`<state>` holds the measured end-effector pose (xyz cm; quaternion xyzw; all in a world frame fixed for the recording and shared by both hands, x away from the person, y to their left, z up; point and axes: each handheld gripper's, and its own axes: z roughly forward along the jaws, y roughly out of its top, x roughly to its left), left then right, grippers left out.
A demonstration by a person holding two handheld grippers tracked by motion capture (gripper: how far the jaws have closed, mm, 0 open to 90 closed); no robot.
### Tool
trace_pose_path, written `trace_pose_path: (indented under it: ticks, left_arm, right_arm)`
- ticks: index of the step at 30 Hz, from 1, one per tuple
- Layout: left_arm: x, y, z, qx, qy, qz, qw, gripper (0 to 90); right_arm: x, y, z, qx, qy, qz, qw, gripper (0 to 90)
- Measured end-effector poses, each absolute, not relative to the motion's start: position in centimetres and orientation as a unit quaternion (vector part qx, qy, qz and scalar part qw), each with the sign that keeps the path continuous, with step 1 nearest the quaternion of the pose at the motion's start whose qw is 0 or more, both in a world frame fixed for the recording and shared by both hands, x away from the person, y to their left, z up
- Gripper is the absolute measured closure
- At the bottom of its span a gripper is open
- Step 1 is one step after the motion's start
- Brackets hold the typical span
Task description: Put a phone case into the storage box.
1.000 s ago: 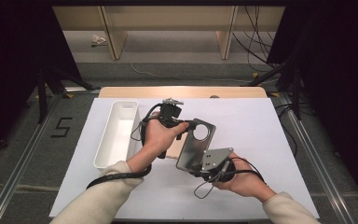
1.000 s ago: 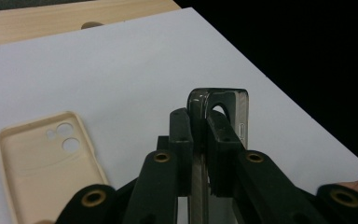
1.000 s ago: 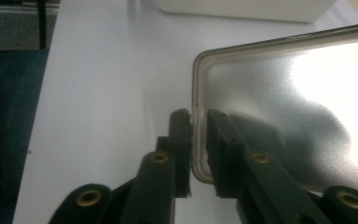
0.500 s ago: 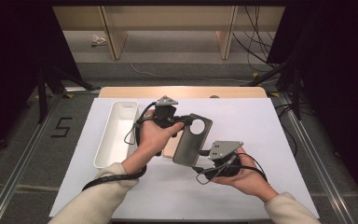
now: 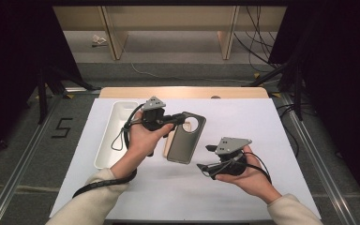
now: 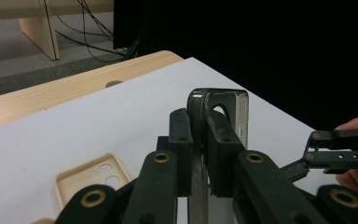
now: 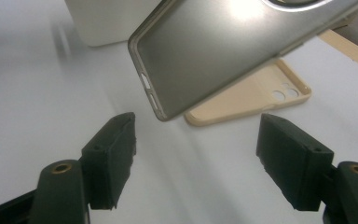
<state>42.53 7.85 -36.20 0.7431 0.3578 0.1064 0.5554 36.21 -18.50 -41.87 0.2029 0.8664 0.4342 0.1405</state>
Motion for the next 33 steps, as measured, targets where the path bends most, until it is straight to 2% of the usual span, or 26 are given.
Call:
trace_pose_path:
  ticks: [16, 33]
  left_arm:
    - [42.1, 10.8, -35.2, 0.719, 0.36, 0.129, 0.581, 81.5]
    - [42.3, 13.7, -33.6, 0.703, 0.37, 0.153, 0.588, 81.5]
  right_arm:
    - [36.5, -19.9, -42.0, 0.243, 0.844, 0.457, 0.142, 22.4]
    - [36.6, -21.9, -41.6, 0.276, 0.82, 0.477, 0.157, 21.3]
